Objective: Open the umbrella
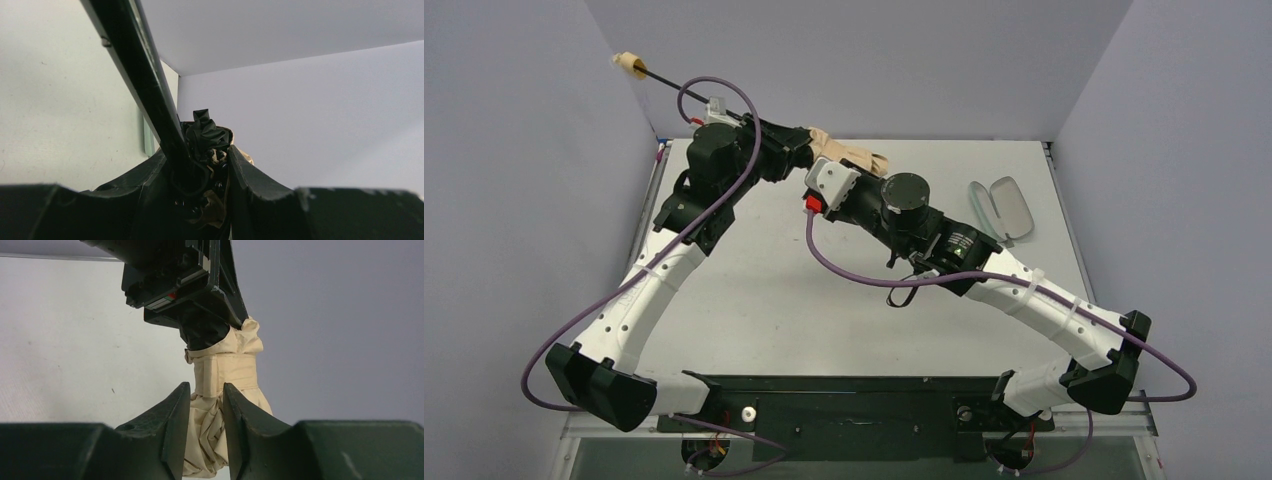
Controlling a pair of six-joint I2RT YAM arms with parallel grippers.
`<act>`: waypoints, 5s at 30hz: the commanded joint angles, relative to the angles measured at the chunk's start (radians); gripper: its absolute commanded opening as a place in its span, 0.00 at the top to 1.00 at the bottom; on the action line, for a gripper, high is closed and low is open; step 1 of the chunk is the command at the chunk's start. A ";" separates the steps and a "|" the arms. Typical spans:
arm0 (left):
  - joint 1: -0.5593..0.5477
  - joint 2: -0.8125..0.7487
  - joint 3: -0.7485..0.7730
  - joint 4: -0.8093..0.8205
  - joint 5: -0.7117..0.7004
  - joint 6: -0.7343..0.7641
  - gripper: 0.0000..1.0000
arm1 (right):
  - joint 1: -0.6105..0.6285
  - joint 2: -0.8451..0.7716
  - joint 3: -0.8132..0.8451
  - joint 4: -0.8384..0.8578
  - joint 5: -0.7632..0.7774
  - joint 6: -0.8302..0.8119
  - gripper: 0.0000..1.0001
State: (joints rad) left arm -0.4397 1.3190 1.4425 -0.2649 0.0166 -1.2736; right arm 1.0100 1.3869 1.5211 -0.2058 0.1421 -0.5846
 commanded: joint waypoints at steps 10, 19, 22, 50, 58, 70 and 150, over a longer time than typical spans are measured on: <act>-0.019 -0.037 0.000 0.127 0.018 -0.018 1.00 | -0.026 0.020 -0.041 0.068 0.007 -0.047 0.78; -0.029 -0.036 0.009 0.133 0.018 -0.019 1.00 | -0.106 0.025 -0.017 0.033 -0.023 -0.008 1.00; -0.030 -0.033 0.009 0.132 0.018 -0.021 1.00 | -0.136 0.025 -0.003 -0.003 -0.076 0.019 1.00; -0.048 -0.016 0.038 0.138 0.022 -0.055 1.00 | -0.133 0.078 0.050 -0.254 -0.481 0.067 1.00; -0.048 -0.021 0.035 0.136 0.016 -0.057 1.00 | -0.123 0.036 -0.028 -0.252 -0.462 0.042 1.00; -0.043 -0.033 0.022 0.130 0.015 -0.051 1.00 | -0.088 -0.215 -0.170 0.039 -0.214 0.096 0.52; -0.081 -0.112 -0.117 0.128 0.021 -0.036 1.00 | 0.115 -0.060 -0.375 0.659 0.341 -0.719 0.76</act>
State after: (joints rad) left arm -0.5182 1.2362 1.3338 -0.1669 0.0154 -1.3529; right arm 1.1210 1.3727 1.1450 0.3012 0.4126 -1.2488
